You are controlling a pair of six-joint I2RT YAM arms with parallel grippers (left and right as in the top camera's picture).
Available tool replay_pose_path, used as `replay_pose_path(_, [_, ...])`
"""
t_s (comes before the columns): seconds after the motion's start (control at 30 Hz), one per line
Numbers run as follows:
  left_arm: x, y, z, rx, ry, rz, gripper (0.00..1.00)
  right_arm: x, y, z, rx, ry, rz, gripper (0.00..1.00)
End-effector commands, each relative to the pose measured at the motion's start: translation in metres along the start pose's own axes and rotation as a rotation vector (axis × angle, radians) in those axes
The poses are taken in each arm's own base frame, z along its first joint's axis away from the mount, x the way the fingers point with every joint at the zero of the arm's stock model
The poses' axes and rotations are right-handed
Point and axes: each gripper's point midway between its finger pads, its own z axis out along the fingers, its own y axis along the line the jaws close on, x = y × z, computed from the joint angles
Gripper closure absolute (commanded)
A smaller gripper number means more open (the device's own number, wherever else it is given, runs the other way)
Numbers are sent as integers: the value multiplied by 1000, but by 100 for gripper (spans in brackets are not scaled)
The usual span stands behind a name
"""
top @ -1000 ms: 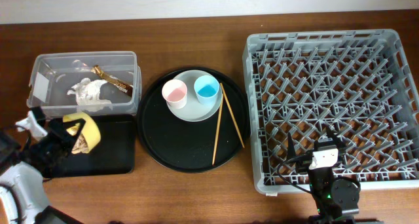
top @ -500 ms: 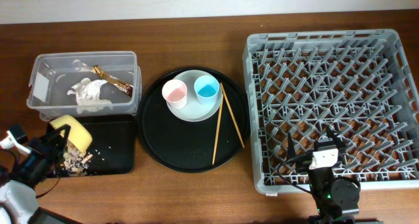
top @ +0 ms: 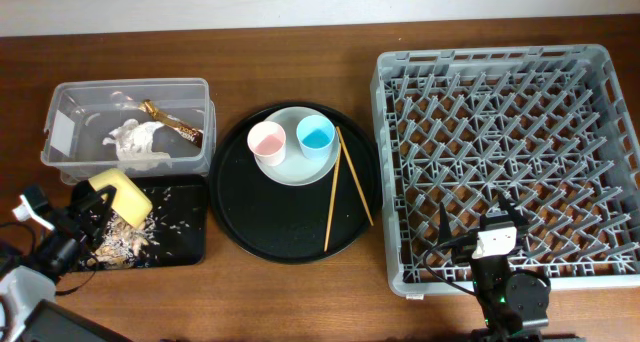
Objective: Sort waste into correct bins and load items into the dishwasher rack
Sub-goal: 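Carry the bowl left and tip scraps onto the black tray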
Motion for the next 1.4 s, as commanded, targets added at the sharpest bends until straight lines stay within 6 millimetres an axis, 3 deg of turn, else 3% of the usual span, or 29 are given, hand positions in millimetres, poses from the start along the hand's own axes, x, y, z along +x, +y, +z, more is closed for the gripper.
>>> replay_pose_path(0.0, [5,-9,1,129,21,-42,100,3,0,0,0,4,5,2])
replay_pose_path(0.6, [13,-8,8,134,50,-116,100,3,0,0,0,4,5,2])
replay_pose_path(0.97, [14,-12,19,145,87,-14,100,3,0,0,0,4,5,1])
replay_pose_path(1.37, [6,-6,11,113,62,-174,100,3,0,0,0,4,5,2])
